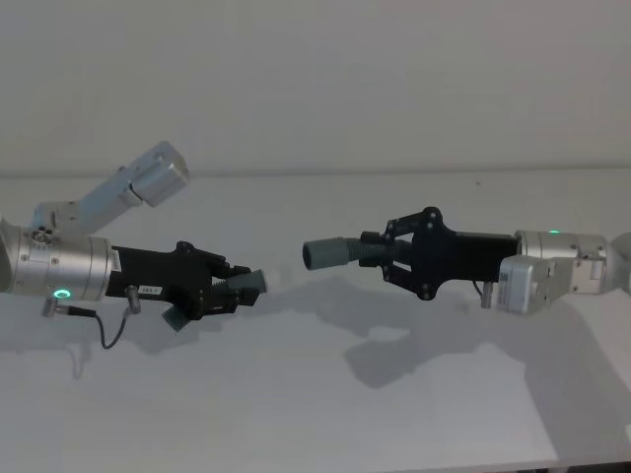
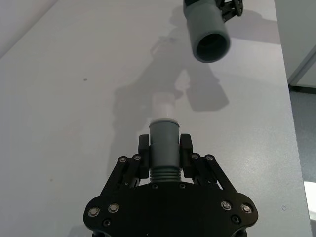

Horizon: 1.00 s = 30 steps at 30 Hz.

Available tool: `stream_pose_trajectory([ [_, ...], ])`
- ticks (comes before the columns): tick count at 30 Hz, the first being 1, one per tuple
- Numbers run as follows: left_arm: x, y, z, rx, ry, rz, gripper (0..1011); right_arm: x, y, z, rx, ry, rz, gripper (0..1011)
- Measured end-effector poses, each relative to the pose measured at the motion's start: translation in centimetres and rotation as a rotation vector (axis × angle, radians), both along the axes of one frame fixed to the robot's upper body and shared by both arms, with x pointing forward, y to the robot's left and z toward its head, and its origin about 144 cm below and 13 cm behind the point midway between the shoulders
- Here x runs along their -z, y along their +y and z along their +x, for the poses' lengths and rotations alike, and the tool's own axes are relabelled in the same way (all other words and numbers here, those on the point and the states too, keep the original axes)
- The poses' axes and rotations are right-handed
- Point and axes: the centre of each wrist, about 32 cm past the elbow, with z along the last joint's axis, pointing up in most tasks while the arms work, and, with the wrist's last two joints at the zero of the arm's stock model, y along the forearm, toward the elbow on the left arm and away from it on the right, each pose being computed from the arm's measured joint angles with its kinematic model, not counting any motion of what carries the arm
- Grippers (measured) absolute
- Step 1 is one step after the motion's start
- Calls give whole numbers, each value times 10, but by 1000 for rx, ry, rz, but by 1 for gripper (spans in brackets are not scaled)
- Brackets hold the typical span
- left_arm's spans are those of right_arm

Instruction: Use both hands to pick up one end of the pipe from the table, align the ends, and insert them.

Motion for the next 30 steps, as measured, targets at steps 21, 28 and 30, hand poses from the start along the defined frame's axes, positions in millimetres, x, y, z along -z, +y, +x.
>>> stream_pose_trajectory([
  [21, 0, 0, 0, 0, 0, 0, 327, 10, 9, -7, -44, 16, -41, 212],
  [28, -1, 0, 0, 3, 0, -1, 327, 12, 8, -6, -42, -3, -62, 211],
  [30, -1, 1, -1, 10, 1, 0, 327, 12, 8, -6, -40, -9, -65, 211],
])
